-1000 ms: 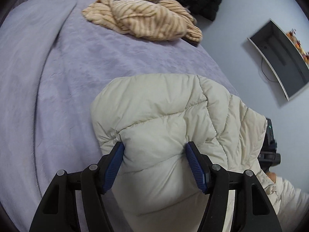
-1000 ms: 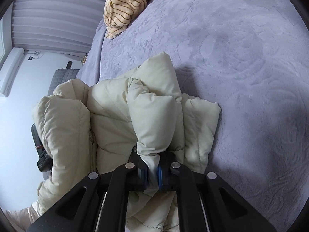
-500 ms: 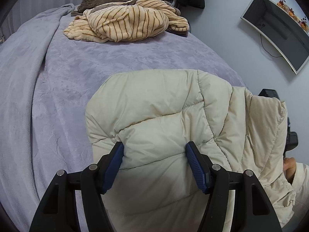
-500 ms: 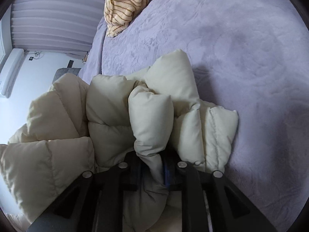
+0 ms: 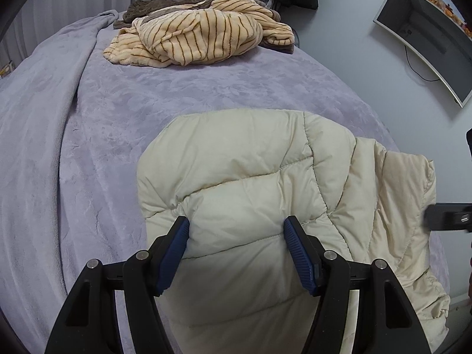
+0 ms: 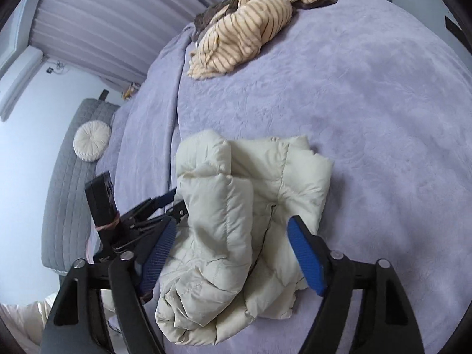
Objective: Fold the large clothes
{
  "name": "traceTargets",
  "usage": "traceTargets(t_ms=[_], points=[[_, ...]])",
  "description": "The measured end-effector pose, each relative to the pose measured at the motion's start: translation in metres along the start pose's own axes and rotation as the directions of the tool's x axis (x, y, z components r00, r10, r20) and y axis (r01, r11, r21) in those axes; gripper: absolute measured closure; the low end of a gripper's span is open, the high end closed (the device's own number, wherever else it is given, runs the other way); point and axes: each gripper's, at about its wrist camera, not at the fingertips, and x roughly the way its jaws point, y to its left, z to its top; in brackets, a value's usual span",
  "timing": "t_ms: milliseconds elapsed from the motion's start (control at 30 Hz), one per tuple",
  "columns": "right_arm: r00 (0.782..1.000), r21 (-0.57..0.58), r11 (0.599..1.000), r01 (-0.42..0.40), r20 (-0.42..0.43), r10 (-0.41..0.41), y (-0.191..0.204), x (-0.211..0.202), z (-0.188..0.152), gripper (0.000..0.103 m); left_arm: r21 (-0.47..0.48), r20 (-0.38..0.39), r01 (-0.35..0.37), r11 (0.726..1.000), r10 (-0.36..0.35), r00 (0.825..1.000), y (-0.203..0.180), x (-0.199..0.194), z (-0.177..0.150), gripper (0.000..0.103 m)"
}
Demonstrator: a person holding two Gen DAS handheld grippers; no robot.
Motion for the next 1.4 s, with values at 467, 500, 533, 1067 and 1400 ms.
traceTargets(t_ms=[467,500,533,1067,1400], points=[[0.992,0.237,0.964,0.120,-0.057,-0.109,-0.106,0.077,-0.038,0.092,0.059,-0.020,-0.021,0.998,0.022,1.000,-0.033,0.015,-0.016,0.033],[0.994,0.253,0.961,0.109,-0.051,-0.099,-0.111,0.080,-0.038,0.092,0.062,-0.021,-0.029,0.998,0.030,0.999,-0.034,0.016,-0.016,0.033],[0.994,0.253,0.961,0.110,-0.046,-0.102,-0.111,0.079,-0.038,0.091,0.056,-0.024,-0.026,0.998,0.027,0.999,-0.034,0.016,-0.016,0.033],[0.994,0.251,0.964,0.086,-0.090,-0.065,-0.107,0.027,-0.042,0.019,0.023,-0.040,0.020,1.000,-0.019,0.999,-0.025,0.017,-0.014,0.033],[0.981,0.123,0.990,-0.074,-0.171,0.095,-0.093,0.101,-0.012,0.009,-0.043,-0.057,0.055,0.998,-0.058,0.997,-0.007,0.019,-0.012,0.033]])
